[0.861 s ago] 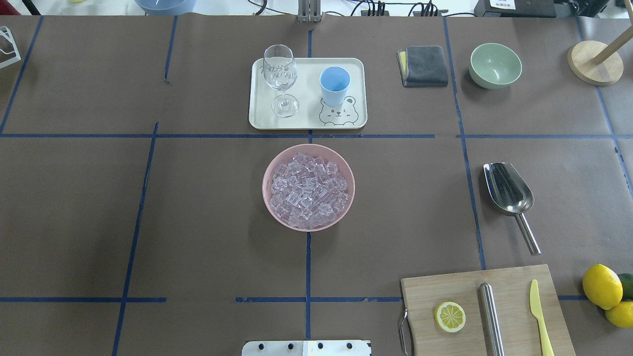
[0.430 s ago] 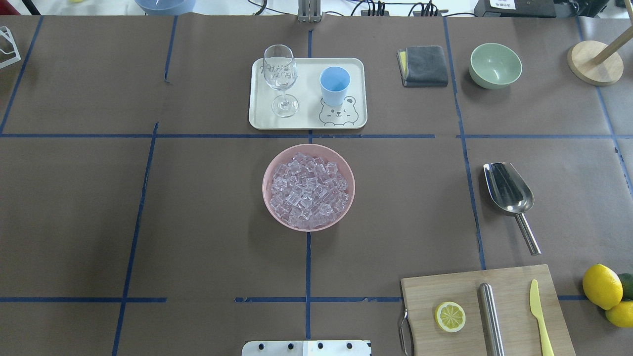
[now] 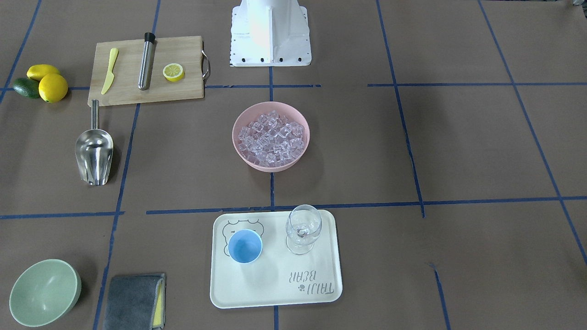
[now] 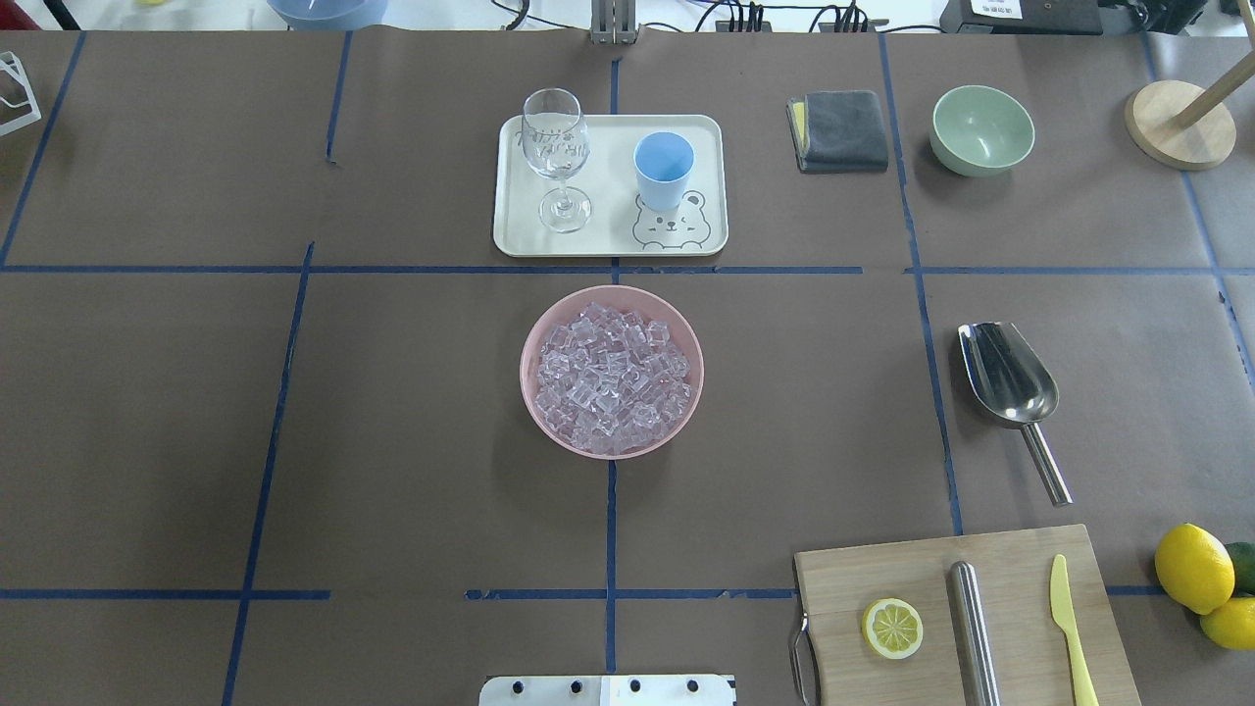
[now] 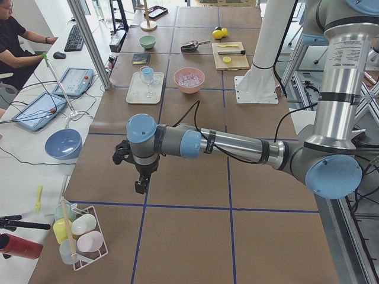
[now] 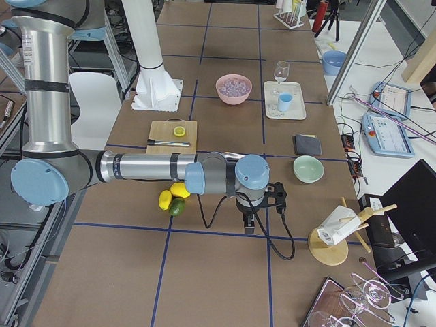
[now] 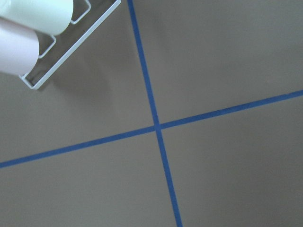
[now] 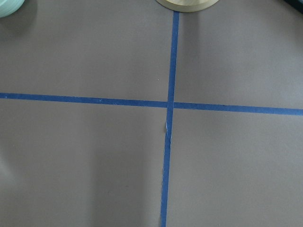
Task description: Put ice in cup with scoop
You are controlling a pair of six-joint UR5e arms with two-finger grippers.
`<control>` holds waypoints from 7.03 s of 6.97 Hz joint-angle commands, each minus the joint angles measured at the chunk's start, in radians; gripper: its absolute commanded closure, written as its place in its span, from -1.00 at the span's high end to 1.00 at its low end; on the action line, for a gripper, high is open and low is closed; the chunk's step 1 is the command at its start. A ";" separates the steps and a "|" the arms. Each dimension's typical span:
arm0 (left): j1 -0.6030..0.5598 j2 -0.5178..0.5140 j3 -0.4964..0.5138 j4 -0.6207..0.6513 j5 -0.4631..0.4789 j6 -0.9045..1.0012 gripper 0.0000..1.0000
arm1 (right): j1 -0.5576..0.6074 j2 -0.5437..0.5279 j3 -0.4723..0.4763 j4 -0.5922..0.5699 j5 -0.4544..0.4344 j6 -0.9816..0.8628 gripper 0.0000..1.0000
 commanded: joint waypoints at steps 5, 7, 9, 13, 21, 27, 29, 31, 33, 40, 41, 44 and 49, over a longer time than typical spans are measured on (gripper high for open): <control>0.333 -0.087 -0.105 -0.146 -0.013 -0.005 1.00 | -0.121 0.041 0.105 -0.001 -0.009 0.020 1.00; 0.405 -0.182 -0.108 -0.147 -0.097 -0.017 1.00 | -0.220 0.044 0.139 0.004 0.000 0.232 1.00; 0.445 -0.207 -0.122 -0.152 -0.101 -0.034 1.00 | -0.352 0.042 0.273 0.005 -0.009 0.482 1.00; 0.527 -0.202 -0.168 -0.393 -0.041 -0.040 1.00 | -0.596 -0.092 0.351 0.321 -0.188 0.823 1.00; 0.591 -0.207 -0.155 -0.436 -0.087 -0.064 1.00 | -0.920 -0.096 0.285 0.312 -0.328 0.874 0.78; 0.603 -0.207 -0.148 -0.437 -0.084 -0.066 1.00 | -0.917 -0.102 0.268 0.321 -0.328 0.859 -0.99; 0.605 -0.207 -0.146 -0.437 -0.081 -0.066 1.00 | -0.913 -0.108 0.279 0.326 -0.329 0.857 -1.00; 0.605 -0.208 -0.158 -0.439 -0.081 -0.064 1.00 | -0.881 -0.094 0.344 0.315 -0.323 0.874 -1.00; 0.611 -0.213 -0.159 -0.518 -0.081 -0.095 1.00 | -0.836 -0.077 0.413 0.309 -0.328 0.873 -1.00; 0.637 -0.246 -0.149 -0.543 -0.079 -0.106 1.00 | -0.778 0.262 0.450 -0.101 -0.374 0.627 -1.00; 0.658 -0.248 -0.137 -0.593 -0.075 -0.104 1.00 | -0.764 0.262 0.447 -0.101 -0.389 0.437 -1.00; 0.737 -0.254 -0.083 -0.658 -0.049 -0.103 1.00 | -0.824 0.265 0.464 -0.160 -0.458 0.146 -1.00; 0.905 -0.299 0.085 -0.901 0.106 -0.106 1.00 | -0.871 0.550 0.477 -0.679 -0.474 -0.173 -1.00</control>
